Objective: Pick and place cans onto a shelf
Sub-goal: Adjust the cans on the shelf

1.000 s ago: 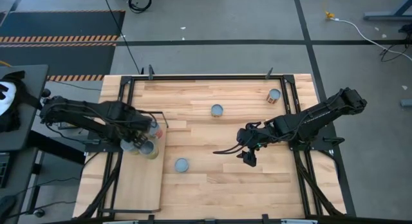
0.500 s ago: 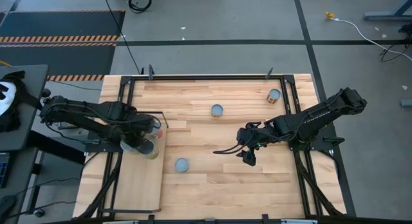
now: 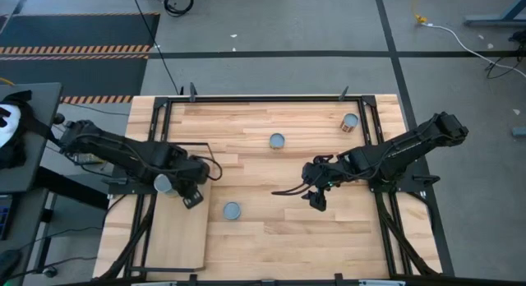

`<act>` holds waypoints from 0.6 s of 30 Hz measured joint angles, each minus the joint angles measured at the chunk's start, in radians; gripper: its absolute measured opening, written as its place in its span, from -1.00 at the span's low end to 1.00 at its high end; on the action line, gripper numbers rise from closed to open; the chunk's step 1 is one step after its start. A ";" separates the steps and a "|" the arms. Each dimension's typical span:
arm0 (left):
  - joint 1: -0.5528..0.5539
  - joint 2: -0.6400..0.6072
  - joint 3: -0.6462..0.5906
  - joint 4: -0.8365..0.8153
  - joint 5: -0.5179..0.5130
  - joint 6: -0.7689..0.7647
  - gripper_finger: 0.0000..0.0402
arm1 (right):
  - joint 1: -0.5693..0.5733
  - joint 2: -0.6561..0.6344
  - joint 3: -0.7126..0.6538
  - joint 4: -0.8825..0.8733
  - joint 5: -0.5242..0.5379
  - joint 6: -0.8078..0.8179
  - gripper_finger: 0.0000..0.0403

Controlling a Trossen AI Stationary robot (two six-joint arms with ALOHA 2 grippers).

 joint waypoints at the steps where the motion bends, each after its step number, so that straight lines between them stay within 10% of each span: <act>1: 0.000 0.005 0.000 0.005 -0.005 0.006 -0.99 | -0.001 0.000 0.000 0.000 0.000 0.002 0.50; 18: 0.041 -0.024 -0.006 -0.013 -0.020 0.007 -0.99 | -0.003 0.000 0.000 -0.001 -0.021 0.023 0.50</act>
